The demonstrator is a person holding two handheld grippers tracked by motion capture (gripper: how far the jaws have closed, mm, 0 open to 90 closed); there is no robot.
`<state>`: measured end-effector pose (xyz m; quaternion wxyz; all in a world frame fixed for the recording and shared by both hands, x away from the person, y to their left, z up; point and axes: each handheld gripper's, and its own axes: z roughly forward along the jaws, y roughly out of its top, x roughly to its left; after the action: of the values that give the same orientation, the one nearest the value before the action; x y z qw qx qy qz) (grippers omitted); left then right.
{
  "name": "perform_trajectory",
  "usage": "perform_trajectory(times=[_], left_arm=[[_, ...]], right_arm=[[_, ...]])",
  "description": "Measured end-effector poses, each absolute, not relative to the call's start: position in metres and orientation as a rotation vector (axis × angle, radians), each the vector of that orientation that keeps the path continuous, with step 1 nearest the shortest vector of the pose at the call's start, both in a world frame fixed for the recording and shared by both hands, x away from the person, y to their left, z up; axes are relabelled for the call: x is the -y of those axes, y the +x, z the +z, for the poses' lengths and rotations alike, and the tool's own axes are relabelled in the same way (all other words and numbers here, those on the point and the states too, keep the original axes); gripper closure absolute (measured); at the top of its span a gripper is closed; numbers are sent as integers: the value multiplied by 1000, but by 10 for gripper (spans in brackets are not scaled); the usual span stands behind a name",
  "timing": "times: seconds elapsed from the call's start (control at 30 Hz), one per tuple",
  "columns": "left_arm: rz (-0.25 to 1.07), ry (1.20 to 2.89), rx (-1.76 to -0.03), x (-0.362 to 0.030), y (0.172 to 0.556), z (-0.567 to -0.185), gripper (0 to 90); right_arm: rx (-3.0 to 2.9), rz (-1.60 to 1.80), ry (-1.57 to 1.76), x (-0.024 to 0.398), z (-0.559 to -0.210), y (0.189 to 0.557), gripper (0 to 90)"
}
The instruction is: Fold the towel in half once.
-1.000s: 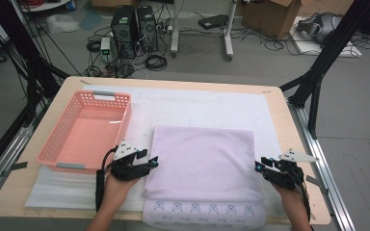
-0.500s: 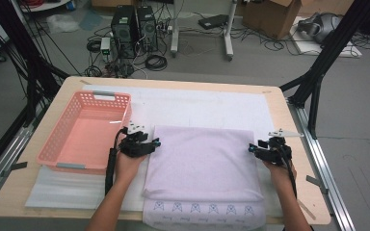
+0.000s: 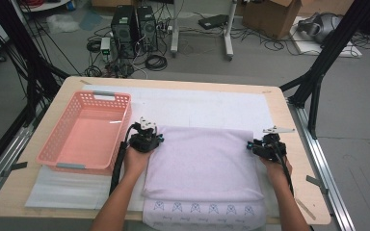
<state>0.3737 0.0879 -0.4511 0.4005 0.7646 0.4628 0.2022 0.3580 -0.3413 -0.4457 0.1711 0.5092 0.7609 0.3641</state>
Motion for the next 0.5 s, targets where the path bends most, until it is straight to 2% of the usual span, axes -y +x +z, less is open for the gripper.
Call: perform_trajectory(times=[0.1, 0.27, 0.5], left_arm=[[437, 1866, -1233, -93, 377, -451, 848], [536, 1799, -1224, -94, 380, -441, 856], [572, 1717, -1234, -96, 404, -425, 855]], right_arm=[[-2155, 1032, 1448, 339, -445, 357, 858], [-2092, 1053, 1379, 341, -440, 358, 867], [-2016, 1120, 1386, 341, -427, 384, 867]])
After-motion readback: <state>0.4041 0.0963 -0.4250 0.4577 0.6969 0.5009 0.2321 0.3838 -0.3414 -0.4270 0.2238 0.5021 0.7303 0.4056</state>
